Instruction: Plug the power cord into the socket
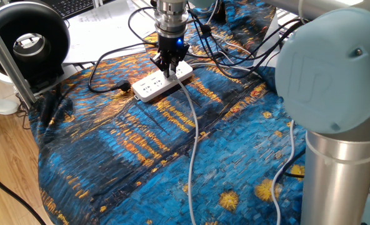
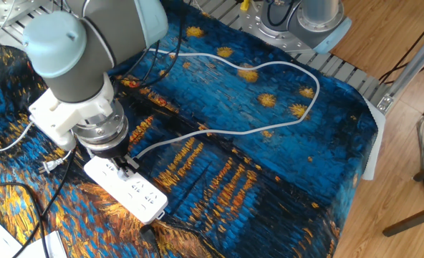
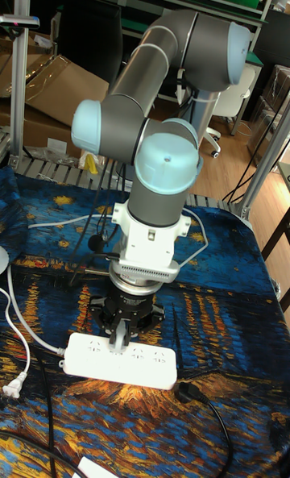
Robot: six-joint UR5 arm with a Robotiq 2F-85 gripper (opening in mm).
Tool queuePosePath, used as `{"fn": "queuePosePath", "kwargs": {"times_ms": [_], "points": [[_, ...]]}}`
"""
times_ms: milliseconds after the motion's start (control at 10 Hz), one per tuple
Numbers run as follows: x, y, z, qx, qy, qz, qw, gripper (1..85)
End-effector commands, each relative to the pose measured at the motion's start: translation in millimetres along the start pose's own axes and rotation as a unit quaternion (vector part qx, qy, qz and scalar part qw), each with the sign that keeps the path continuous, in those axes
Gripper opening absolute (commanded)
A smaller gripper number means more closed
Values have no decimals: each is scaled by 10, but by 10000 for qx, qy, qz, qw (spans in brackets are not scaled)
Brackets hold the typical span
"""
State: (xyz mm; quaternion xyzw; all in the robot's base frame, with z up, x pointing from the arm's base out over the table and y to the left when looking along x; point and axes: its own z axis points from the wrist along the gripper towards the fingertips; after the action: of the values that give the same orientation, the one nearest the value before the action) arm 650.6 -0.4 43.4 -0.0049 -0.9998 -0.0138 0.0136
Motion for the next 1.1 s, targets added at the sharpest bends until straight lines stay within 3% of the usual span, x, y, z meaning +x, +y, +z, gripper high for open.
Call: {"fn": "queuePosePath", "kwargs": {"times_ms": [0, 400, 700, 900, 1000], "points": [[-38, 22, -36, -32, 181, 61, 9998, 13], [-298, -20, 19, 81, 41, 79, 9999, 13], [-345, -17, 13, 95, -22, 140, 9999, 13], [-331, -62, -133, 326, 29, 87, 9994, 13], [-318, -8, -111, 387, -21, 148, 9991, 13]]}}
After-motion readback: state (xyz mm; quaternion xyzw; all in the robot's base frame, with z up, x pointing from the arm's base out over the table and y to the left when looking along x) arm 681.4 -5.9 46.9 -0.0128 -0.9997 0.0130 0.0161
